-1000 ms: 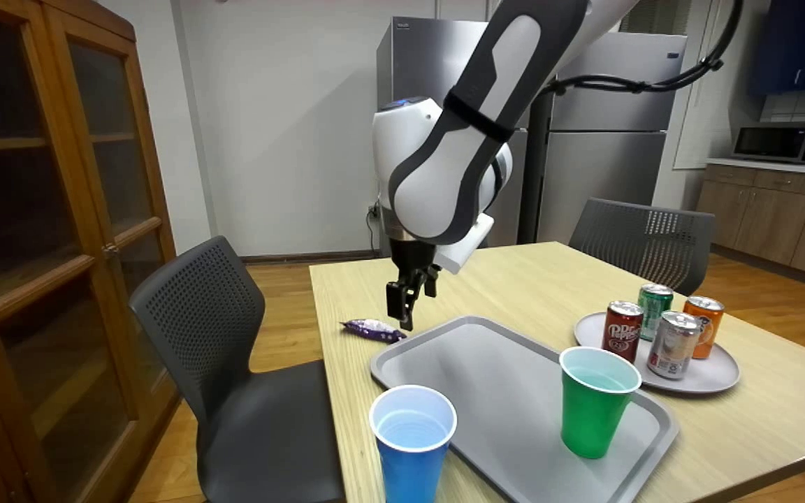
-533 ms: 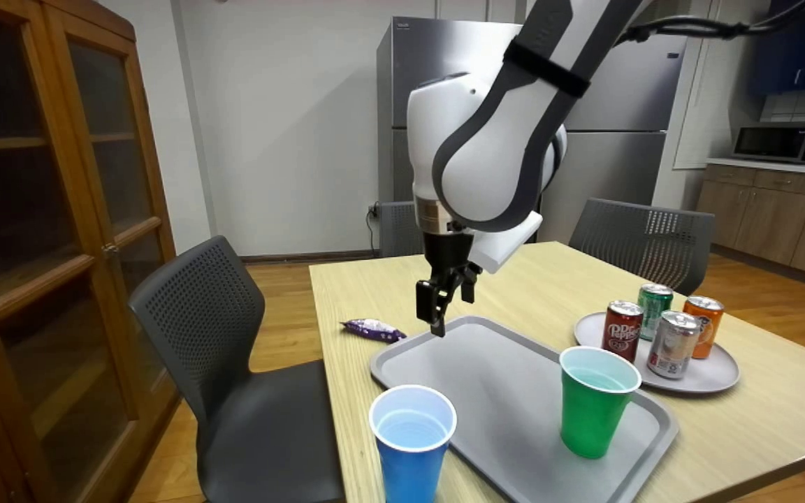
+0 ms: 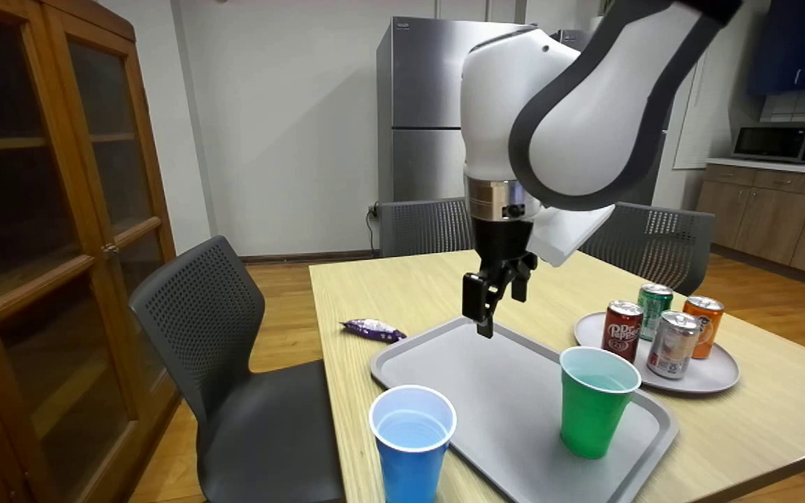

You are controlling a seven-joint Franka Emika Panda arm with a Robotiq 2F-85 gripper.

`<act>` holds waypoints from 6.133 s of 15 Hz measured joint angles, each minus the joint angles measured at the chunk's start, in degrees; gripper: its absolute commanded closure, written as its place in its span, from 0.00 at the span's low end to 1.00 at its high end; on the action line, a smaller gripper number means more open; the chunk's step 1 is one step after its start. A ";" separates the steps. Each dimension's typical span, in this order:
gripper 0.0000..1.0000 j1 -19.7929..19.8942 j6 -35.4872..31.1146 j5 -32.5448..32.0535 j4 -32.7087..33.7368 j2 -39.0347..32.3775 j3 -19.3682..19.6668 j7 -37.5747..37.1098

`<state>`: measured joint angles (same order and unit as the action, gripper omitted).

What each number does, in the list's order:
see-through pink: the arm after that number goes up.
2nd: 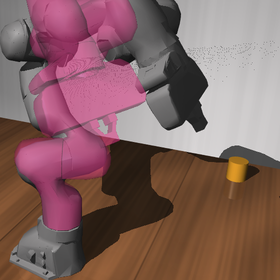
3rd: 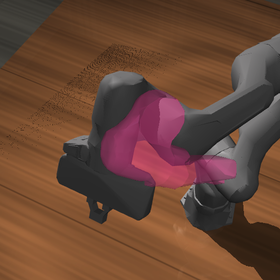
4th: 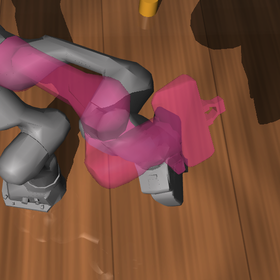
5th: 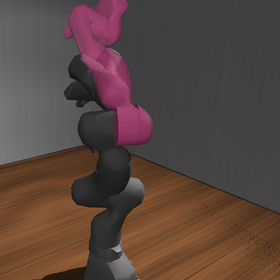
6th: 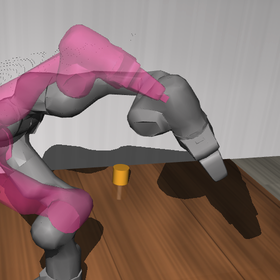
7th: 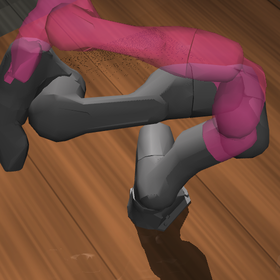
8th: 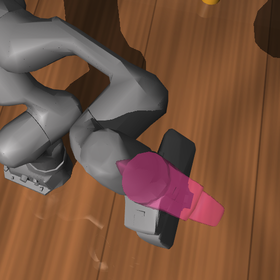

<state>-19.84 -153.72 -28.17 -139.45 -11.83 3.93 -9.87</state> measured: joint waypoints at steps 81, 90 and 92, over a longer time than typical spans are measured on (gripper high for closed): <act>0.99 7.63 -5.38 0.04 -3.22 2.43 -3.13 -13.36; 0.99 8.78 -5.42 -1.30 4.62 -1.64 0.66 -10.68; 0.99 9.53 -5.42 -1.08 6.73 -3.34 1.12 -8.77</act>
<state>-10.30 -159.14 -29.25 -132.71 -15.17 5.05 -18.64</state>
